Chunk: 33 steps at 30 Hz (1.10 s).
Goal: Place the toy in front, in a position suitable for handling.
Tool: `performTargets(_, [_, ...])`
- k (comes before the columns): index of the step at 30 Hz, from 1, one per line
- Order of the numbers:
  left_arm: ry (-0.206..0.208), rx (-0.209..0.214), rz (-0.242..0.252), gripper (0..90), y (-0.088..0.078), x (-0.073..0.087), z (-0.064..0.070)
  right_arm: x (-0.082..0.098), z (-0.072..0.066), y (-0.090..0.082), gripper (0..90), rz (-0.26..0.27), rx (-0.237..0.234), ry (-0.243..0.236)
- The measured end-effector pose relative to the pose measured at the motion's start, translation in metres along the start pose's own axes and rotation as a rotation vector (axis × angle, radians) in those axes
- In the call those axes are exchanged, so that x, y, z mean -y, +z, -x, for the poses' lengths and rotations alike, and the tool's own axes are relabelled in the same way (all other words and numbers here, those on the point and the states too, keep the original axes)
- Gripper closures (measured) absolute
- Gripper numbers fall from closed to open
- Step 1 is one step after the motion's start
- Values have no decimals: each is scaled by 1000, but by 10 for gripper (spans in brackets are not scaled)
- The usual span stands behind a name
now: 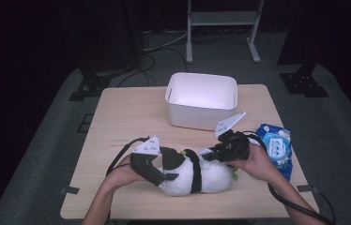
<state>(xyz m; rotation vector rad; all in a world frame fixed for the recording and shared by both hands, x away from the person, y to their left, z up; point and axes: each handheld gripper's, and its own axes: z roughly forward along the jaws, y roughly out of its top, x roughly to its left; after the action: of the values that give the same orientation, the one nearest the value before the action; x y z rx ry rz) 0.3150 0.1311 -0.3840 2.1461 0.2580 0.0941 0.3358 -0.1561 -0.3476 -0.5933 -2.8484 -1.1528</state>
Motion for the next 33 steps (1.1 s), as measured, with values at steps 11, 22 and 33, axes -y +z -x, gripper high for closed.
performTargets(11, [15,-3,37,98,-6,-6,4,4,-5,5,779,-56,28,-37])
performTargets(22, [-30,-13,9,94,-5,2,-2,19,6,-8,779,-27,63,8])
performTargets(33, [-93,69,26,86,18,21,-10,29,8,-13,779,-6,57,30])
